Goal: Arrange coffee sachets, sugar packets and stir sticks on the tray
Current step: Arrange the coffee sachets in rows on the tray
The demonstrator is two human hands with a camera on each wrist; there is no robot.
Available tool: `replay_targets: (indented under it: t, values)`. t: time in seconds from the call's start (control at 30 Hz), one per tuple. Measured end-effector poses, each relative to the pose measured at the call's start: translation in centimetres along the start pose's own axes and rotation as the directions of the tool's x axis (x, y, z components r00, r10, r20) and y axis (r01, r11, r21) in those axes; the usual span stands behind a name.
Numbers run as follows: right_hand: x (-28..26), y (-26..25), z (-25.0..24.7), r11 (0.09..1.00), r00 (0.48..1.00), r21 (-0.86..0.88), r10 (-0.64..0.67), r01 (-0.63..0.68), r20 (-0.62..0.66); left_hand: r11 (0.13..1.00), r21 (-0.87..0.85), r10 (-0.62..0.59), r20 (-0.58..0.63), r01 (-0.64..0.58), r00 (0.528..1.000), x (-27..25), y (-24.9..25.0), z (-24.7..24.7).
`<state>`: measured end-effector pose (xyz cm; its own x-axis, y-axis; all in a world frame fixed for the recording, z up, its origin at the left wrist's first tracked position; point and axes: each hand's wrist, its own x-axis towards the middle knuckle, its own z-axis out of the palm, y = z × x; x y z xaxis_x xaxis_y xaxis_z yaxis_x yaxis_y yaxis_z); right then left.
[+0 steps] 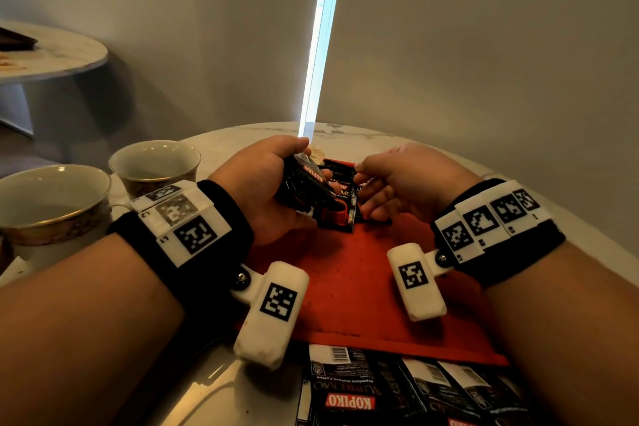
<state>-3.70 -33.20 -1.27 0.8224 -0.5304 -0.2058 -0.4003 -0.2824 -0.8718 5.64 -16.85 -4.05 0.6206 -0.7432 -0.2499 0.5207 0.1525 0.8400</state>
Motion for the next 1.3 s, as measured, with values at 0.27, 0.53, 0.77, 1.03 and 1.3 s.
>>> replay_targets:
  t: [0.27,0.53,0.77,1.03,1.3]
  values:
    - [-0.2,-0.1,0.3,1.0,1.0,0.008,-0.027,0.027,-0.014,1.0,-0.008,0.001,-0.009,-0.001,1.0,0.0,0.0,-0.1]
    - [-0.3,0.0,0.3,0.999,0.998,0.013,-0.048,0.049,-0.039,1.0,-0.025,-0.003,0.002,0.003,1.0,-0.1,0.0,0.0]
    - [-0.6,-0.3,0.2,0.995,0.992,0.074,-0.071,0.063,0.103,0.999,-0.049,0.018,0.03,-0.016,0.999,-0.9,0.7,0.1]
    - [-0.6,0.3,0.9,0.997,0.957,0.025,0.064,-0.074,0.284,0.984,-0.132,0.125,0.044,-0.118,0.991,-1.8,1.6,-0.1]
    - [-0.5,0.4,1.0,0.999,0.97,0.046,0.015,-0.027,0.241,0.969,-0.177,0.185,0.061,-0.171,0.981,-2.0,1.6,0.3]
